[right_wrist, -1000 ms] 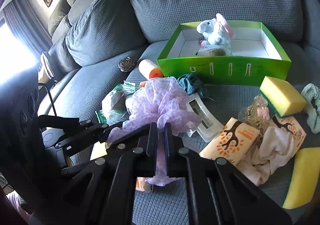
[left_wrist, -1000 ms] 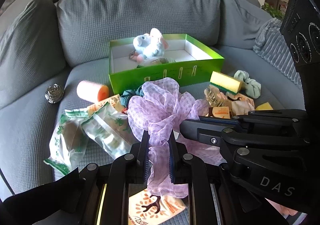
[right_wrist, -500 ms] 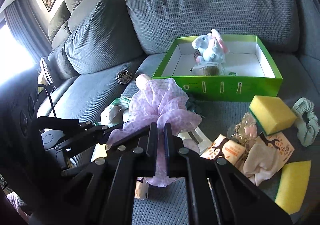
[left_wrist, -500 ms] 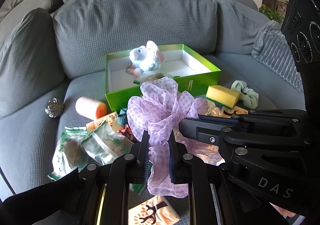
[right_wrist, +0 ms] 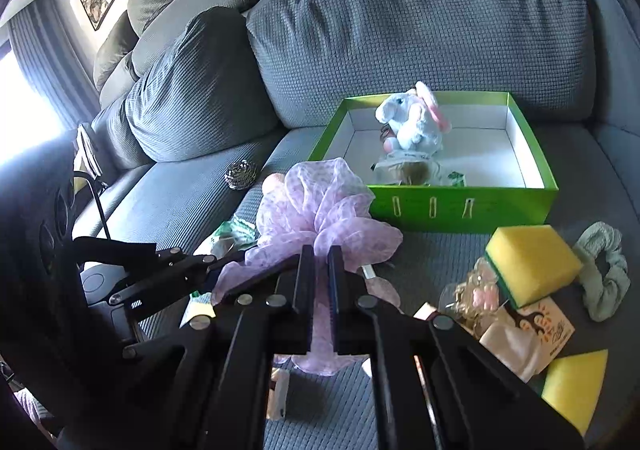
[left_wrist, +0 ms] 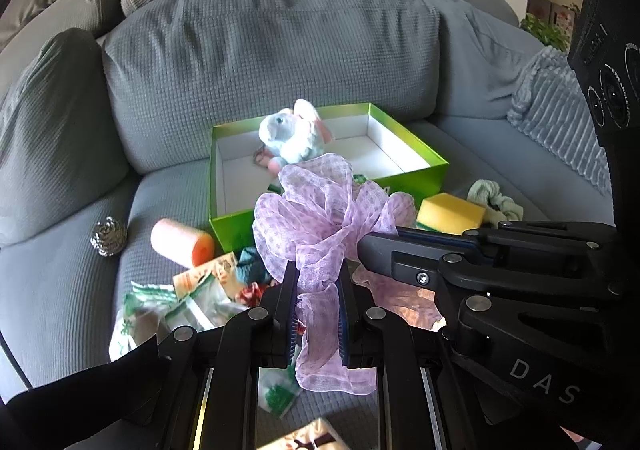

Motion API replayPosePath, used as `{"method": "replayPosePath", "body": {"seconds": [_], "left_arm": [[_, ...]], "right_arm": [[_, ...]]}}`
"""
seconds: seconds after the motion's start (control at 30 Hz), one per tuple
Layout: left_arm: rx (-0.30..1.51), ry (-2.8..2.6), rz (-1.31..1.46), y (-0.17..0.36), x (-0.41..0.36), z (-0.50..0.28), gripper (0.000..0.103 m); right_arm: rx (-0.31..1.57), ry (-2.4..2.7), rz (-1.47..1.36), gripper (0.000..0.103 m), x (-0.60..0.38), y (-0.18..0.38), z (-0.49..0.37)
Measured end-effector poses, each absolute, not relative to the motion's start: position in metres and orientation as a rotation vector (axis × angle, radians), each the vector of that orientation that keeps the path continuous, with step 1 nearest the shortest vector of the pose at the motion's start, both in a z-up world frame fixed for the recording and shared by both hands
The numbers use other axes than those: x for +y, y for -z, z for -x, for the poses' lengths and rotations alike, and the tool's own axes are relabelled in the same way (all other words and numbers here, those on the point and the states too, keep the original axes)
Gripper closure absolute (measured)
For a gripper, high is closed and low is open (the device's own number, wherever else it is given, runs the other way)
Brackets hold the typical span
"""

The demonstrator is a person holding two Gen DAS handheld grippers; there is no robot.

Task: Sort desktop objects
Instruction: 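Lift the scrunchie with the right gripper and carry it over the box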

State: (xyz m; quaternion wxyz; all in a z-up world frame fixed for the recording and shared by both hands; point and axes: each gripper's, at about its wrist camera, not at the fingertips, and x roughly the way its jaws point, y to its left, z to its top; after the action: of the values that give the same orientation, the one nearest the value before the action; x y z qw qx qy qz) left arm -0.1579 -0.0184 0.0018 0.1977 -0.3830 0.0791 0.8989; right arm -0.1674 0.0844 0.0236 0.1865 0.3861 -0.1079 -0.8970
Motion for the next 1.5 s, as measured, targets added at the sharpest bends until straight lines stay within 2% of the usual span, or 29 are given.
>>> {"method": "replayPosePath", "body": {"seconds": [1.5], "left_arm": [[0.234,-2.521,1.048,0.001,0.021,0.246,0.088]], "right_arm": [[-0.309,2.64,-1.041,0.097,0.12,-0.03,0.258]]}}
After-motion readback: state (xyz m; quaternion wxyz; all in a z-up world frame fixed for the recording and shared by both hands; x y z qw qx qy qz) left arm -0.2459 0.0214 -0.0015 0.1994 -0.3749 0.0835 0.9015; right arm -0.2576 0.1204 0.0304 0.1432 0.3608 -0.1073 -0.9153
